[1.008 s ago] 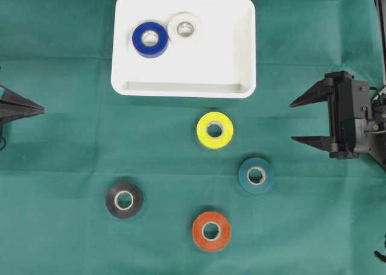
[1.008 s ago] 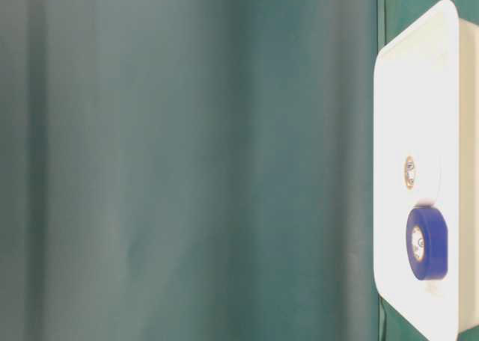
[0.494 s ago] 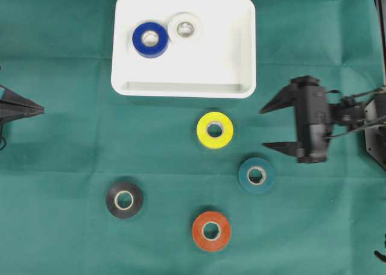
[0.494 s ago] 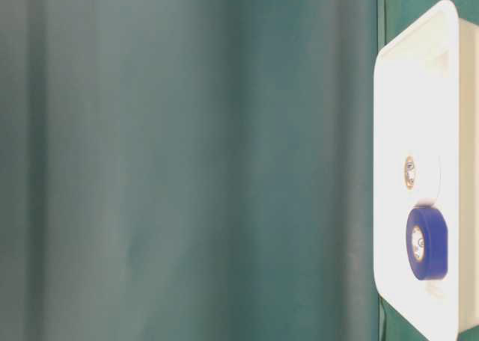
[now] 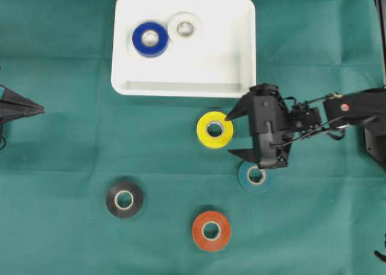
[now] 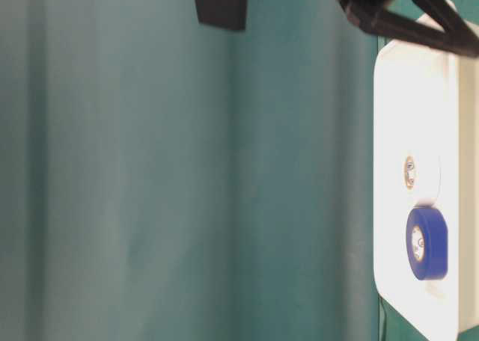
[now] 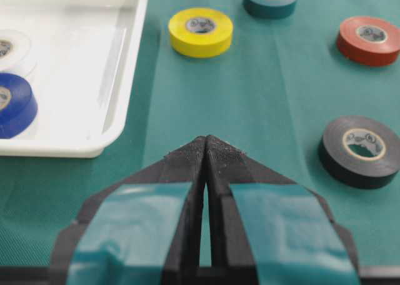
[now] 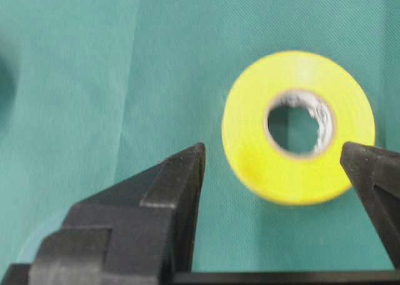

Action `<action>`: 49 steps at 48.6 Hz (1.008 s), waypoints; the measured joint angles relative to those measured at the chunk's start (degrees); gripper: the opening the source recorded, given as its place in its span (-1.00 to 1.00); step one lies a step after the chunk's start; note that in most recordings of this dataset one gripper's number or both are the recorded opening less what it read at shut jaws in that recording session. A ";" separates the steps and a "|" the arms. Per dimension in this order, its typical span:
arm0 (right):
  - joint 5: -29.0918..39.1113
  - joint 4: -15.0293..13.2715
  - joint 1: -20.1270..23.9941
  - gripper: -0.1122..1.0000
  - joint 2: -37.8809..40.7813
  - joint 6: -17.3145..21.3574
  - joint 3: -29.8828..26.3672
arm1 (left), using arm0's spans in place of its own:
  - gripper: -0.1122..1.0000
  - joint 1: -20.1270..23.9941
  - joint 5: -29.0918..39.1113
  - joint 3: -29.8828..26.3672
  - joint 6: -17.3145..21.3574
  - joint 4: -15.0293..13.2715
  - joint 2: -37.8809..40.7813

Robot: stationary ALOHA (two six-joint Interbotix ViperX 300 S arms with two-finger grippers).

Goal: Put the tape into the white case with the right arm.
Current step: 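Move the right gripper left over the yellow tape roll, then lower the right gripper and close it on the yellow roll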

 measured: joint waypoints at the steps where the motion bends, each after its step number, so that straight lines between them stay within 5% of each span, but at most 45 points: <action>1: 0.00 0.09 0.09 0.55 0.44 0.00 -0.35 | -0.79 0.09 0.00 0.00 0.00 0.00 -0.09; 49: 0.09 0.00 1.41 0.55 8.00 0.35 -4.83 | -0.79 0.00 0.00 0.00 0.00 0.00 0.00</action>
